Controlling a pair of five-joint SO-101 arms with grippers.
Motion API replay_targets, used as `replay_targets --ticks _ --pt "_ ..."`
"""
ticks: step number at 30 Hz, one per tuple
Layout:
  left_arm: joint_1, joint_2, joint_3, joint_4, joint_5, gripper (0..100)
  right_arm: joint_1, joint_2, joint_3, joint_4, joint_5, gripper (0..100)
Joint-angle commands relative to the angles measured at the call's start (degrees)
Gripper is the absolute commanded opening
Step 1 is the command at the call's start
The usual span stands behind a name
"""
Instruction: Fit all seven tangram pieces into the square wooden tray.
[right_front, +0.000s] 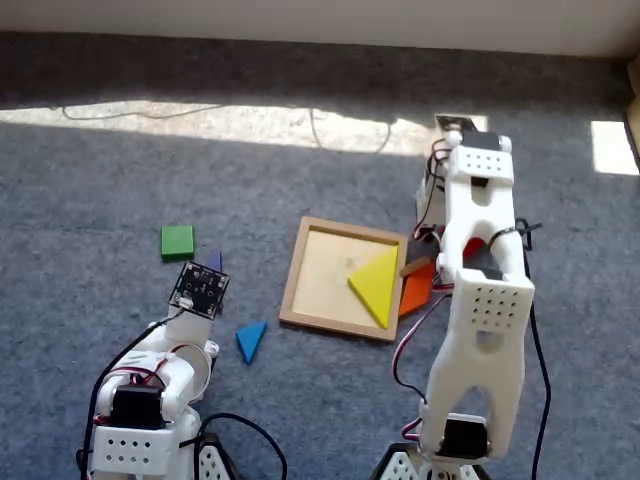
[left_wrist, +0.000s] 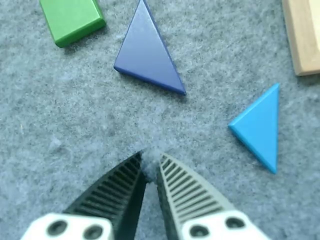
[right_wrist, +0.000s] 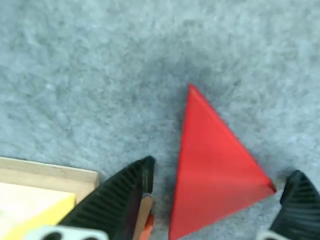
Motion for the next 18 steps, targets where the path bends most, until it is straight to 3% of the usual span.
replay_targets --ticks 1,9,18 --pt "-0.66 -0.66 1.19 0.18 0.09 1 -0.4 0.31 -2.07 2.51 0.35 32.0" --pt "-0.66 -0.66 1.19 0.18 0.09 1 1.45 0.31 -4.97 3.03 0.26 28.3" --pt "-0.66 -0.66 1.19 0.18 0.09 1 1.54 -1.45 -12.26 12.97 0.44 28.3"
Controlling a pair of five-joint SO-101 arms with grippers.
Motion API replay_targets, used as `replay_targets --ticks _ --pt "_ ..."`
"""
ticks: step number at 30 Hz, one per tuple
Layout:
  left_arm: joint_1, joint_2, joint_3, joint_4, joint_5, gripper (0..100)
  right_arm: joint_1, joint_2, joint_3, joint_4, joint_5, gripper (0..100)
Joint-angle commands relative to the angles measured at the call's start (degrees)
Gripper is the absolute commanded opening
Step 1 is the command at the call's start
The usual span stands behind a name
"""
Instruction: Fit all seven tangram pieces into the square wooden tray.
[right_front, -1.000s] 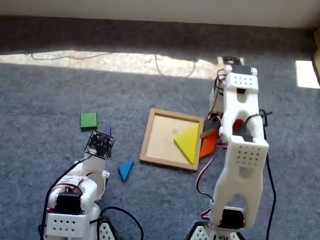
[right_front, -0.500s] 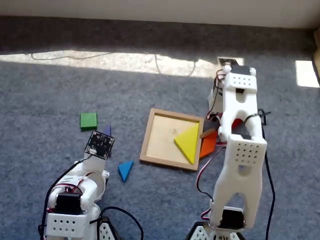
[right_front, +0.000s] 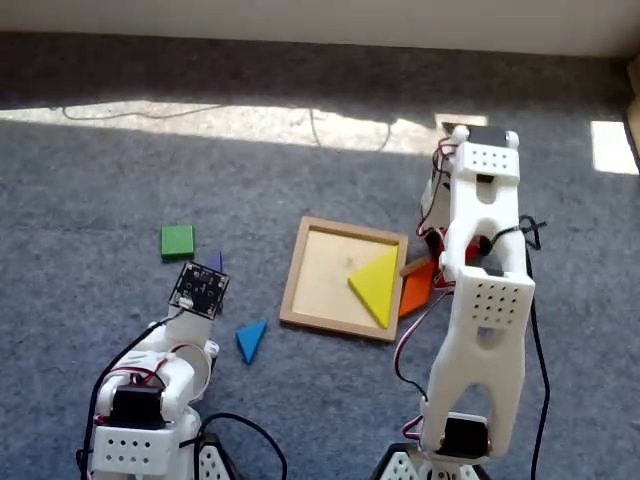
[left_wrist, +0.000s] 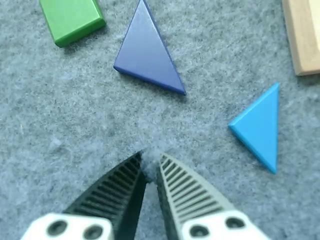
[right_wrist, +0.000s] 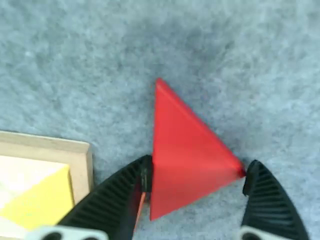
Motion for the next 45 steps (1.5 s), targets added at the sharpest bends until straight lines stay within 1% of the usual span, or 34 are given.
replay_targets --ticks 1,15,24,29,31,36,45 --pt "-0.66 -0.66 1.19 0.18 0.09 1 0.66 -2.24 -5.14 2.24 0.53 28.2" --pt "-0.66 -0.66 1.19 0.18 0.09 1 0.66 -1.54 -5.67 2.07 0.35 28.5" --pt "-0.66 -0.66 1.19 0.18 0.09 1 0.13 5.05 -3.56 2.07 0.35 28.5" --pt "-0.66 -0.66 1.19 0.18 0.09 1 -0.04 5.49 -3.47 2.24 0.35 28.2" --pt "-0.66 -0.66 1.19 0.18 0.09 1 0.13 5.49 -3.47 2.24 0.35 26.4" --pt "-0.66 -0.66 1.19 0.18 0.09 1 0.04 4.53 -3.65 2.33 0.44 16.9" --pt "-0.66 -0.66 1.19 0.18 0.09 1 -0.13 -4.7 -3.03 2.33 0.7 16.0"
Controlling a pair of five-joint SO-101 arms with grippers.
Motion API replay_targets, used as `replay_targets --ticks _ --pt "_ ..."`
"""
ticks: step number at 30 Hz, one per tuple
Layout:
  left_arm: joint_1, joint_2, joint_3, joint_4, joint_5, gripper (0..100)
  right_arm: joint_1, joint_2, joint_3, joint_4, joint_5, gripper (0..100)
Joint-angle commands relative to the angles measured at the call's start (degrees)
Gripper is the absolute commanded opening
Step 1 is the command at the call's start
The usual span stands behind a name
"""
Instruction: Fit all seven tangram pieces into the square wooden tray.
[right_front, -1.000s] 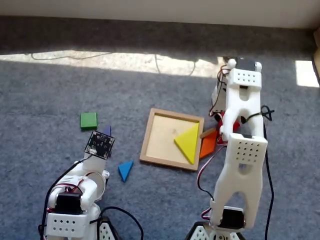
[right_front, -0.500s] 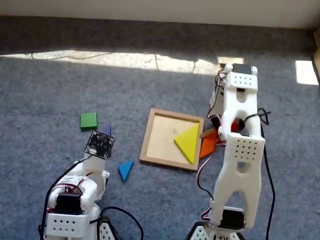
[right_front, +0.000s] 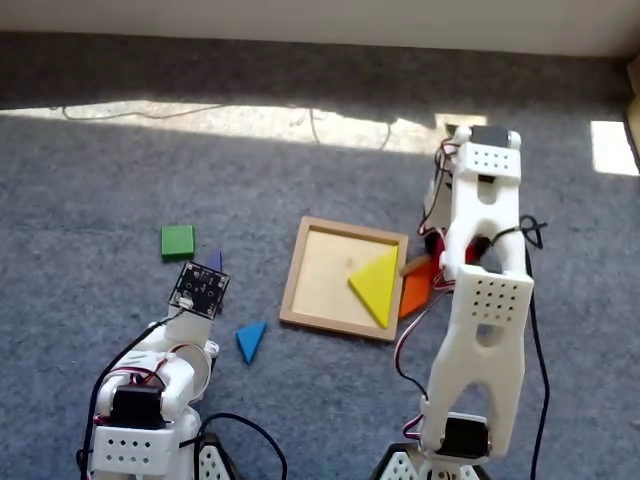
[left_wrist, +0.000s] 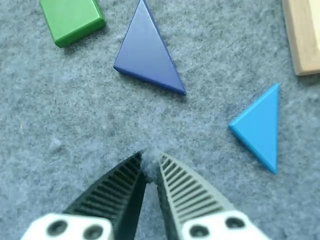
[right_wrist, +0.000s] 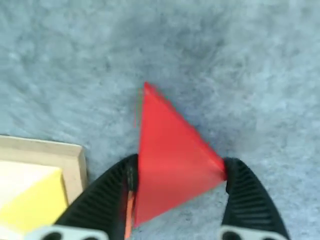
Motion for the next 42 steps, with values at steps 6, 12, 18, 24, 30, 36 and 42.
replay_targets --ticks 6,12,18,24,30,36,42 --pt "-0.66 -0.66 1.19 0.18 0.09 1 -0.22 -10.59 0.22 1.27 0.7 15.9" --pt "-0.66 -0.66 1.19 0.18 0.09 1 -0.48 -13.67 0.31 1.36 0.7 15.9" --pt "-0.66 -0.66 1.19 0.18 0.09 1 -2.33 -13.49 6.29 1.01 -5.27 22.5" --pt "-0.66 -0.66 1.19 0.18 0.09 1 -4.79 -13.49 11.65 -1.36 -10.46 37.8" --pt "-0.66 -0.66 1.19 0.18 0.09 1 -3.38 -11.38 13.14 -7.25 -10.46 37.8" --pt "-0.66 -0.66 1.19 0.18 0.09 1 -2.33 -5.67 13.14 -8.92 -10.11 37.2" --pt "-0.66 -0.66 1.19 0.18 0.09 1 -2.15 -4.62 13.14 -8.4 -10.02 25.7"
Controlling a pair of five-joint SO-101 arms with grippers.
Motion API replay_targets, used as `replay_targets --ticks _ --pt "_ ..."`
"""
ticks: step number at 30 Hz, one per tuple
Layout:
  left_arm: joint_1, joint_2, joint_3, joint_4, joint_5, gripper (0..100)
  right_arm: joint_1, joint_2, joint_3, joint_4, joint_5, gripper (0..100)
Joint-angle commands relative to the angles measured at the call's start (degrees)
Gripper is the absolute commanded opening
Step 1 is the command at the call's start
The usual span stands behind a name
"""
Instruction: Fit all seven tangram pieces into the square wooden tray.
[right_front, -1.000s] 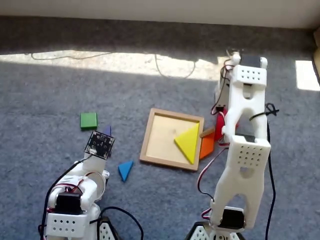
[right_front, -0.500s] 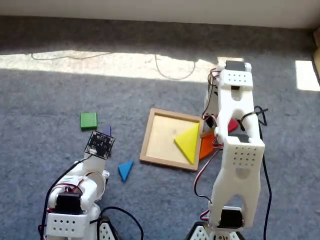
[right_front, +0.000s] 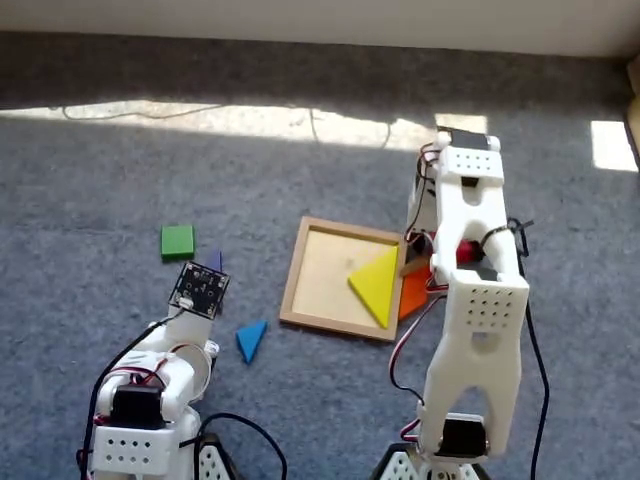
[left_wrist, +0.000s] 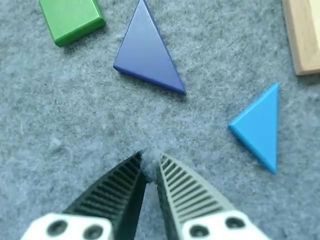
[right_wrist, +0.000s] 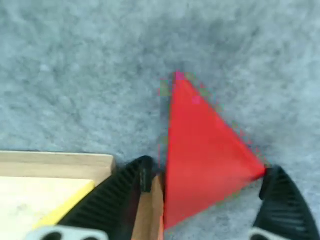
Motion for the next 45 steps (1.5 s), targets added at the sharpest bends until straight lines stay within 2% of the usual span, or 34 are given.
replay_targets --ticks 1,4,10,22,28,32,41,45 --pt "-0.66 -0.66 1.19 0.18 0.09 1 1.01 -0.13 -0.22 -0.22 -0.09 24.5" --pt "-0.66 -0.66 1.19 0.18 0.09 1 1.01 -0.22 -0.22 -0.22 0.62 21.0" --pt "-0.66 -0.66 1.19 0.18 0.09 1 1.01 -4.18 -0.31 2.51 6.77 12.3" --pt "-0.66 -0.66 1.19 0.18 0.09 1 1.01 -15.52 0.31 5.49 9.93 11.5" --pt "-0.66 -0.66 1.19 0.18 0.09 1 0.75 -15.52 0.31 4.97 9.93 6.0" --pt "-0.66 -0.66 1.19 0.18 0.09 1 -0.48 -15.52 -0.22 4.97 9.93 11.8" --pt "-0.66 -0.66 1.19 0.18 0.09 1 -4.26 -12.35 -0.13 4.88 10.02 38.0" --pt "-0.66 -0.66 1.19 0.18 0.09 1 -4.18 -6.46 -0.48 3.03 10.02 39.4"
